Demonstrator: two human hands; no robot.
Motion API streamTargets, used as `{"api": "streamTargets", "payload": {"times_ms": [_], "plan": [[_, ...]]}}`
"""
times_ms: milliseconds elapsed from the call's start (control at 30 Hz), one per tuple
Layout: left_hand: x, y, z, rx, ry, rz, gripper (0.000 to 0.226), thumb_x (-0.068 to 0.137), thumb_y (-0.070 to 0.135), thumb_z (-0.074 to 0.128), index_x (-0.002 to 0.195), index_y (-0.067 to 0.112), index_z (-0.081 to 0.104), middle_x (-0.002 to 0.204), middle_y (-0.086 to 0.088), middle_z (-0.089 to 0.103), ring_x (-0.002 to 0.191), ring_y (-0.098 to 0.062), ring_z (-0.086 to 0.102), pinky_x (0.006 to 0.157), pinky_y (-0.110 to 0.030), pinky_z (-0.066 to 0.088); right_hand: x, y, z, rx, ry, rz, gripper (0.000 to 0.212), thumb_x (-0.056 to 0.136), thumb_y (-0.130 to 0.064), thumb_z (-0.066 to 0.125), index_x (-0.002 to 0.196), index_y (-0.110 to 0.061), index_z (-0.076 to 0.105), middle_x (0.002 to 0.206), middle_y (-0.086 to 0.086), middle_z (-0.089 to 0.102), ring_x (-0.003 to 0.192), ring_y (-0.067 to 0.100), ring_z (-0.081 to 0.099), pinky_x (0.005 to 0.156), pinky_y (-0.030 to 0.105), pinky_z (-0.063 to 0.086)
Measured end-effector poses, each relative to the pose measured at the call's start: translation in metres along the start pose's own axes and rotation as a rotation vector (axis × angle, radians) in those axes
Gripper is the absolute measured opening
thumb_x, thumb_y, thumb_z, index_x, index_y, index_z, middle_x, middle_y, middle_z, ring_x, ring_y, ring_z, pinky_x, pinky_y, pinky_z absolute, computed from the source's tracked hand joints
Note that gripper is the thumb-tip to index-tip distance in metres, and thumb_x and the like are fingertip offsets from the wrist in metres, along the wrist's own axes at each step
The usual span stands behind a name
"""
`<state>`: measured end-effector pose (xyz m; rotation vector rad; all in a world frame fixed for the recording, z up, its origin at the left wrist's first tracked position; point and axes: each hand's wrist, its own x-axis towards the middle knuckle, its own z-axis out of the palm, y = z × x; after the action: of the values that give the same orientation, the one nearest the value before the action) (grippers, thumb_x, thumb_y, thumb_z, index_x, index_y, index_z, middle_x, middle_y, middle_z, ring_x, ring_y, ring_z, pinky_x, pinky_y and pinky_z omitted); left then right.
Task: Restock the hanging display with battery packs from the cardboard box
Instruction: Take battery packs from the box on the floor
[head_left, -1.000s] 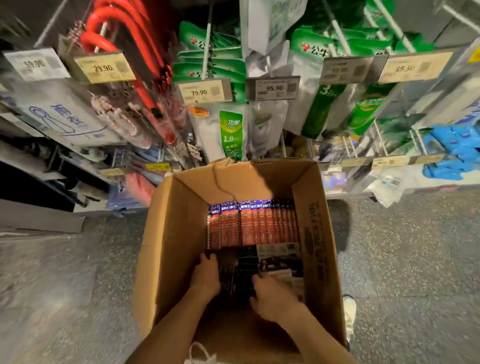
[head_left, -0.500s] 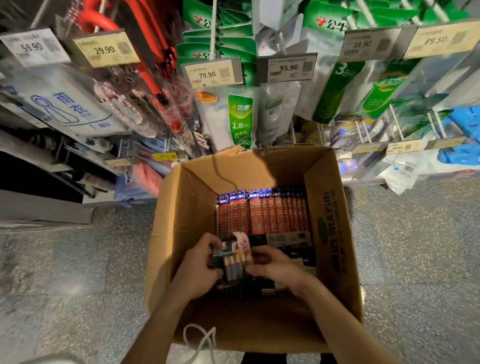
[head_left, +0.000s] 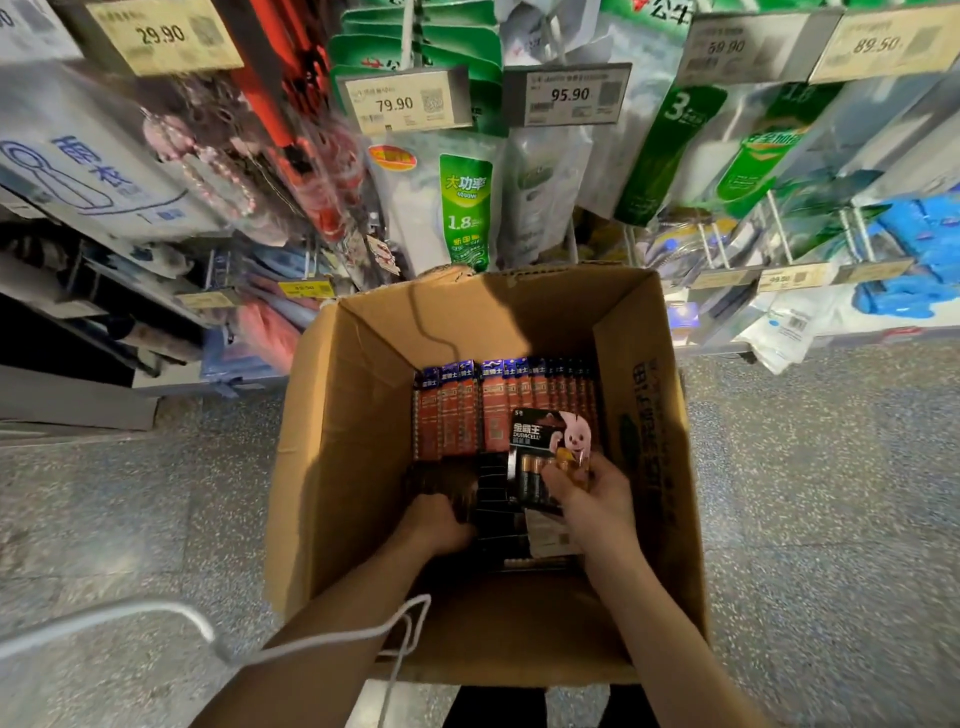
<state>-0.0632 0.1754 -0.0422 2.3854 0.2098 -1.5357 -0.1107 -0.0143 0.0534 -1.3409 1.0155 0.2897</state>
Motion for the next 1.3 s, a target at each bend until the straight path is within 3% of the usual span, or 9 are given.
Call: {"api": "streamTargets", "payload": {"times_ms": [267,500,600,767,833,967,1067,1133,1300], "plan": [[0.003,0.016,0.014,0.397,0.18,0.056,0.016,0.094,0.02,0.064,0.108,0.015,0.071,0.114,-0.007,0.07,0.105,-0.025,0.067,0.085,-0.034,0.055,-0.028,-0.014,-0.033,0.021,-0.019,-0.072,0.018,0.094,-0.016,0.069,0.103,-0.031,0.07,0.093,-0.013,0.077,0.094,0.01,0.072,0.089,0.04,0.057],[-0.053,0.037,-0.036,0.293,0.181,0.087,0.021,0.09,0.045,0.064,0.084,0.025,0.066,0.088,0.005,0.068,0.077,-0.012,0.064,0.062,-0.027,0.047,-0.059,-0.036,-0.056,0.031,-0.112,-0.092,0.019,0.088,-0.033,0.07,0.106,-0.026,0.071,0.101,0.002,0.077,0.101,0.023,0.072,0.096,0.055,0.054],[-0.101,0.042,-0.061,0.229,0.304,0.212,0.016,0.097,0.035,0.057,0.082,0.029,0.06,0.096,0.003,0.07,0.089,-0.017,0.066,0.069,-0.029,0.048,-0.078,-0.054,-0.073,0.065,-0.118,-0.141,0.011,0.094,-0.024,0.07,0.105,-0.02,0.071,0.098,0.004,0.078,0.096,0.023,0.073,0.084,0.043,0.06],[-0.192,0.059,-0.082,-0.229,0.395,0.478,0.028,0.099,0.016,0.064,0.098,0.044,0.072,0.126,0.027,0.057,0.126,0.002,0.046,0.105,-0.016,0.027,-0.11,-0.09,-0.101,0.119,-0.095,-0.208,0.007,0.094,-0.014,0.07,0.09,-0.016,0.075,0.085,0.006,0.076,0.082,0.022,0.07,0.081,0.037,0.054],[-0.23,0.073,-0.075,-0.519,0.39,0.484,0.029,0.098,0.013,0.065,0.109,0.038,0.075,0.126,0.02,0.069,0.122,-0.002,0.058,0.112,-0.027,0.038,-0.12,-0.108,-0.109,0.131,-0.141,-0.229,0.012,0.092,-0.015,0.072,0.081,-0.017,0.073,0.073,0.003,0.068,0.07,0.018,0.059,0.076,0.035,0.047],[-0.313,0.126,-0.051,-1.113,0.378,0.572,0.025,0.098,-0.008,0.048,0.108,0.0,0.07,0.103,-0.019,0.077,0.079,-0.018,0.074,0.06,-0.019,0.058,-0.141,-0.142,-0.143,0.193,-0.236,-0.335,0.017,0.086,-0.016,0.075,0.076,-0.006,0.065,0.063,-0.003,0.056,0.067,0.009,0.043,0.072,0.03,0.032],[-0.37,0.175,-0.029,-1.545,0.259,0.732,0.034,0.094,-0.005,0.039,0.109,-0.005,0.07,0.101,-0.023,0.076,0.081,-0.029,0.077,0.06,-0.035,0.063,-0.168,-0.166,-0.185,0.214,-0.3,-0.443,0.018,0.084,-0.029,0.076,0.094,-0.015,0.075,0.109,0.01,0.075,0.09,0.003,0.061,0.09,0.029,0.04],[-0.389,0.198,-0.011,-1.673,0.218,0.81,0.039,0.089,0.004,0.042,0.111,0.003,0.074,0.115,-0.022,0.073,0.096,-0.036,0.075,0.066,-0.048,0.064,-0.182,-0.174,-0.219,0.237,-0.36,-0.489,0.022,0.092,-0.013,0.071,0.099,-0.033,0.08,0.114,-0.003,0.076,0.107,0.001,0.067,0.1,0.028,0.042],[-0.426,0.262,0.036,-1.637,0.28,0.829,0.033,0.106,0.021,0.04,0.129,0.013,0.062,0.123,-0.021,0.07,0.097,-0.039,0.073,0.06,-0.049,0.063,-0.206,-0.178,-0.299,0.408,-0.482,-0.484,0.022,0.094,-0.007,0.065,0.113,-0.015,0.072,0.111,0.014,0.075,0.106,0.032,0.072,0.085,0.051,0.059]]}}
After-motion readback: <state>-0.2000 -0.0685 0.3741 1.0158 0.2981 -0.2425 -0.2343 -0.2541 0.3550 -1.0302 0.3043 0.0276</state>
